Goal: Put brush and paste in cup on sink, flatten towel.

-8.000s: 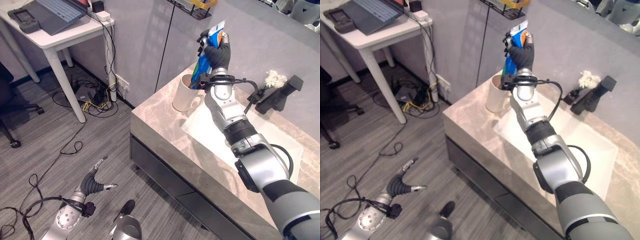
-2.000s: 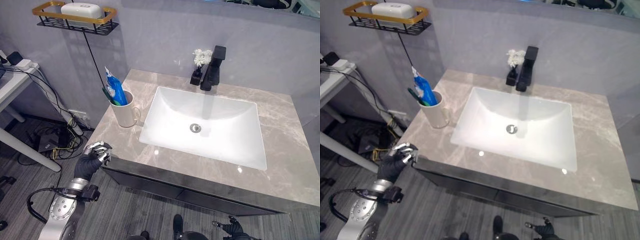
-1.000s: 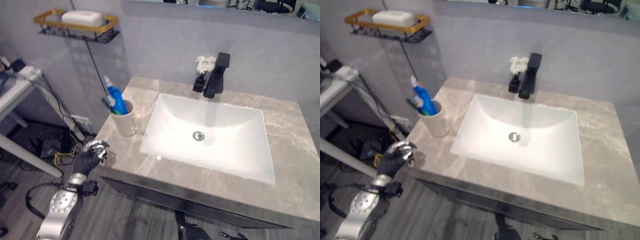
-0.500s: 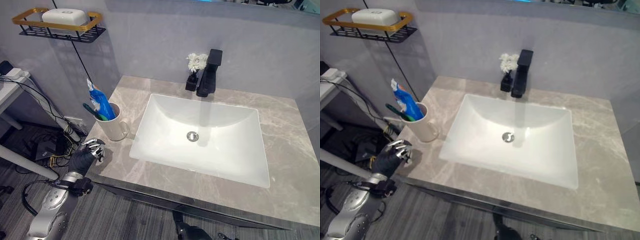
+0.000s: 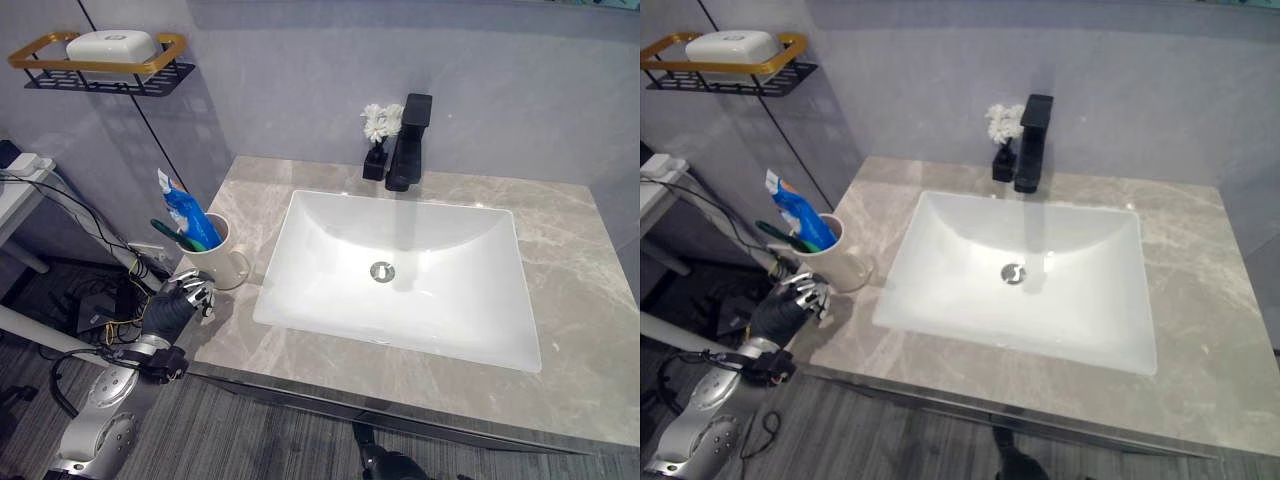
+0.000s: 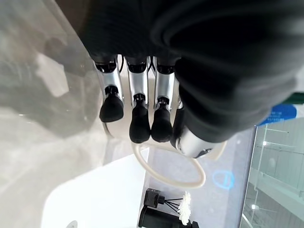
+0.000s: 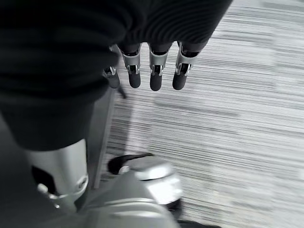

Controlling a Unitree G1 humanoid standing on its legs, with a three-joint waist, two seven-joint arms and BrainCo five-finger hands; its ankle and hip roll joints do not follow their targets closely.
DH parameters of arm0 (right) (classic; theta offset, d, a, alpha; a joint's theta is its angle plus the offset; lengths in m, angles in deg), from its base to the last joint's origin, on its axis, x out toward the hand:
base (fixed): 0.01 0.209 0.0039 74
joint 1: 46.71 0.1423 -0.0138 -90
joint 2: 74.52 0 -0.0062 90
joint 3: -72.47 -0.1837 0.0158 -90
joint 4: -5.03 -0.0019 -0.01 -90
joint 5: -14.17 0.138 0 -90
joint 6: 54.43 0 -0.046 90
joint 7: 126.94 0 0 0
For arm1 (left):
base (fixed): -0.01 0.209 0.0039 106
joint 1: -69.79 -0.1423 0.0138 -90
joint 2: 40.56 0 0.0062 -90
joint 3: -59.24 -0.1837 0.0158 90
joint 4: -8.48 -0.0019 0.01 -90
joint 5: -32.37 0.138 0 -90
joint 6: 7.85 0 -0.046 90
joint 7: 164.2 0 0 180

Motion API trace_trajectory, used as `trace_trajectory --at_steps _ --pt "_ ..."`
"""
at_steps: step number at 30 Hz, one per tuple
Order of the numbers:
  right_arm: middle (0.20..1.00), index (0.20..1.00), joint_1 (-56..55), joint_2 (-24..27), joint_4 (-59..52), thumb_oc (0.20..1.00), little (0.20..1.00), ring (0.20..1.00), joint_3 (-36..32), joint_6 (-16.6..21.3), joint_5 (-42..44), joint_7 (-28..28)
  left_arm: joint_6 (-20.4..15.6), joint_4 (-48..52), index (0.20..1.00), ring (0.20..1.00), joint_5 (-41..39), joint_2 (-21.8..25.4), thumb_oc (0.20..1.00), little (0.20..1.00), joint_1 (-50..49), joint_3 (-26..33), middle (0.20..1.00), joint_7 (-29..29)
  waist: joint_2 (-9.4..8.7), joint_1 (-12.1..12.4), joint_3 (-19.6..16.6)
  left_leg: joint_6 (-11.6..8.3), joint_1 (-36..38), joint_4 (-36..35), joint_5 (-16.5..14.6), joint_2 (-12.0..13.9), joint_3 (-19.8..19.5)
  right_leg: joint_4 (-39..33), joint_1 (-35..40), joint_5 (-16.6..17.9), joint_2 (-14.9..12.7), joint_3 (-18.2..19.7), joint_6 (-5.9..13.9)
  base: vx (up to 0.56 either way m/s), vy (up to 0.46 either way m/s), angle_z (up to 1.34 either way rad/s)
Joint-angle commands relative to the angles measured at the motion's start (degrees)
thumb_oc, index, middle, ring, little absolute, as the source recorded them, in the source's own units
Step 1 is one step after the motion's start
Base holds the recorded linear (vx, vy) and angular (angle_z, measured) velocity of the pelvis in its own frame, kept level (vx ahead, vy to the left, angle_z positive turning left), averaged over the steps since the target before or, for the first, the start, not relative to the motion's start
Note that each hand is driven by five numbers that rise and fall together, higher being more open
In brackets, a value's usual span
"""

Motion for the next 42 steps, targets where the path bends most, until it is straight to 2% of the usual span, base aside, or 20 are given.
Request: trace_trajectory --at_steps 1,8,10,11,12,16,28,42 --pt "1.000 1.000 0.84 -0.28 0.55 1.000 1.000 1.000 1.18 0.77 -2.83 -1.86 -2.41 1.33 0.200 0.200 -1.82 1.29 0.200 0.200 2.30 -0.10 0.200 -1.26 -2.59 -1.06 -0.54 1.41 1.97 0.12 -0.09 -3.48 0.73 3.44 -1.75 -2.77 -2.30 1.51 4.22 0.04 -0.025 -0.04" --pt "1.000 1.000 0.74 -0.10 -0.22 1.000 1.000 1.000 1.49 1.19 -2.65 -1.86 -2.60 -0.28 0.200 0.200 1.17 -2.49 0.200 0.200 4.40 -1.10 0.200 -2.72 -2.06 -1.24 -0.93 0.96 2.24 0.12 0.96 -2.67 1.54 2.46 -0.97 -3.36 -1.45 1.66 3.76 0.02 -0.010 -0.02" --pt "1.000 1.000 0.20 -0.24 -0.42 1.000 1.000 1.000 2.10 1.09 -3.67 -1.74 -2.83 -0.89 0.200 0.200 2.91 -3.75 0.200 0.200 5.28 0.28 0.200 -4.06 -2.18 -1.26 -1.00 0.81 2.10 0.12 1.09 -2.44 1.68 2.16 -0.97 -3.49 -1.23 1.62 3.60 0.04 -0.018 -0.02" --pt "1.000 1.000 -0.28 -0.14 -0.91 1.000 1.000 1.000 2.57 1.09 -4.73 -1.78 -4.11 -3.04 0.200 0.200 2.05 -6.59 0.200 0.200 6.17 1.89 0.200 -5.94 -2.31 -1.41 -0.80 0.60 1.79 0.12 1.59 -2.11 1.73 2.14 -1.26 -3.72 -1.06 1.59 3.45 0.00 0.000 0.00" --pt "1.000 1.000 -0.66 0.32 -1.48 1.000 1.000 1.000 2.50 1.05 -5.18 -2.02 -4.15 -3.95 0.200 0.200 3.40 -7.20 0.200 0.200 6.68 2.67 0.200 -6.46 -2.29 -1.53 -0.69 0.50 1.46 0.12 1.58 -2.08 1.83 2.05 -1.47 -3.80 -1.04 1.46 3.35 0.00 0.000 0.00" --pt "1.000 1.000 -0.54 1.19 -1.82 1.000 1.000 1.000 1.61 0.95 -5.08 -2.26 -4.63 -6.06 0.200 0.200 4.98 -5.67 0.200 0.200 9.28 4.34 0.200 -7.80 -2.23 -1.81 -0.03 0.35 0.50 0.12 1.35 -2.16 2.49 0.95 -2.08 -3.13 -1.33 1.71 3.56 -0.01 0.006 0.00" --pt "1.000 1.000 0.72 1.93 -3.61 1.000 1.000 1.000 4.66 1.07 -6.85 -2.31 -5.61 -11.19 0.200 0.200 6.29 -3.62 0.200 0.200 16.09 3.63 0.200 -10.12 -3.16 -2.39 2.57 0.15 -2.58 0.12 2.07 -1.97 3.52 1.16 -5.68 -2.16 -0.88 2.49 3.56 -0.02 0.003 -0.04" --pt "1.000 1.000 1.00 2.63 -5.43 1.000 1.000 1.000 5.90 1.04 -6.66 -2.23 -5.89 -19.13 0.200 0.200 4.34 -1.26 0.200 0.200 22.23 3.12 0.200 -11.65 -2.82 -3.07 2.04 -0.54 -2.22 0.12 2.59 -0.96 4.24 1.02 -6.09 -2.73 0.01 2.98 3.29 0.01 -0.004 -0.02"
